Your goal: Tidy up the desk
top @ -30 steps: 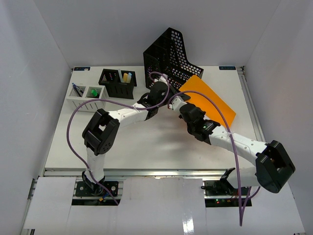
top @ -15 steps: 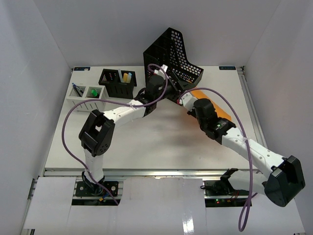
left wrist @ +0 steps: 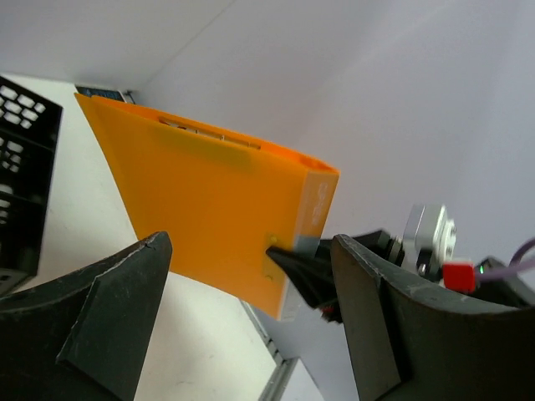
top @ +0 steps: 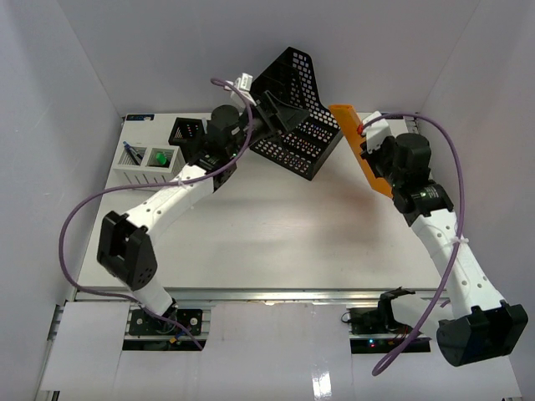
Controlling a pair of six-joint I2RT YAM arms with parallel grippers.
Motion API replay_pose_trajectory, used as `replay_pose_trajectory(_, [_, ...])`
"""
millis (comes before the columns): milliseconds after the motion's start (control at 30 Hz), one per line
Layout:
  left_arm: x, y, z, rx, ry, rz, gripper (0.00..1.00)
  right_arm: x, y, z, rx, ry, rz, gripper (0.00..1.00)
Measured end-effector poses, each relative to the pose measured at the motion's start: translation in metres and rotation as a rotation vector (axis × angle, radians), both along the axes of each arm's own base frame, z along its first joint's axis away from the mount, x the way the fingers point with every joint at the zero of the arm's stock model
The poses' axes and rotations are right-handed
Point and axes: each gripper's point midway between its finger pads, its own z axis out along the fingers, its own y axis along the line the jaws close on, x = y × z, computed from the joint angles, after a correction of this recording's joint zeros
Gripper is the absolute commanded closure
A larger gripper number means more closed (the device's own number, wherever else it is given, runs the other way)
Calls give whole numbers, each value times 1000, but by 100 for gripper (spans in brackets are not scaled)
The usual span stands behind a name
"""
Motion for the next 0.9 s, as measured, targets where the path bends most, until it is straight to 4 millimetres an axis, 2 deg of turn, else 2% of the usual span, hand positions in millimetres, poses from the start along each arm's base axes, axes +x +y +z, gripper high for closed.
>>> replay_pose_trajectory(100, [-19,31,18,34,-93,36,8,8,17,26,87,-28,72,92])
replay_pose_trajectory(200, [-39,60,23,64,-164,70,7,18,35,49,157,-57,138,92])
replay_pose_trajectory(367, [-69,103,-14,153,-177,122,5,42,68,78,264,-70,253,92])
replay_pose_trajectory(600, [-100,136,-62,240,-138,171,3,66,109,130,425,-119,403,92])
replay_pose_trajectory(667, [-109,145,-68,248,-135,192,2,70,119,146,459,-144,440,92])
replay_pose_trajectory(767, [-123,160,-73,248,-138,227,2,79,132,158,496,-167,479,92])
replay_pose_trajectory(900, [-137,175,-71,237,-150,266,2,92,142,155,529,-164,501,92])
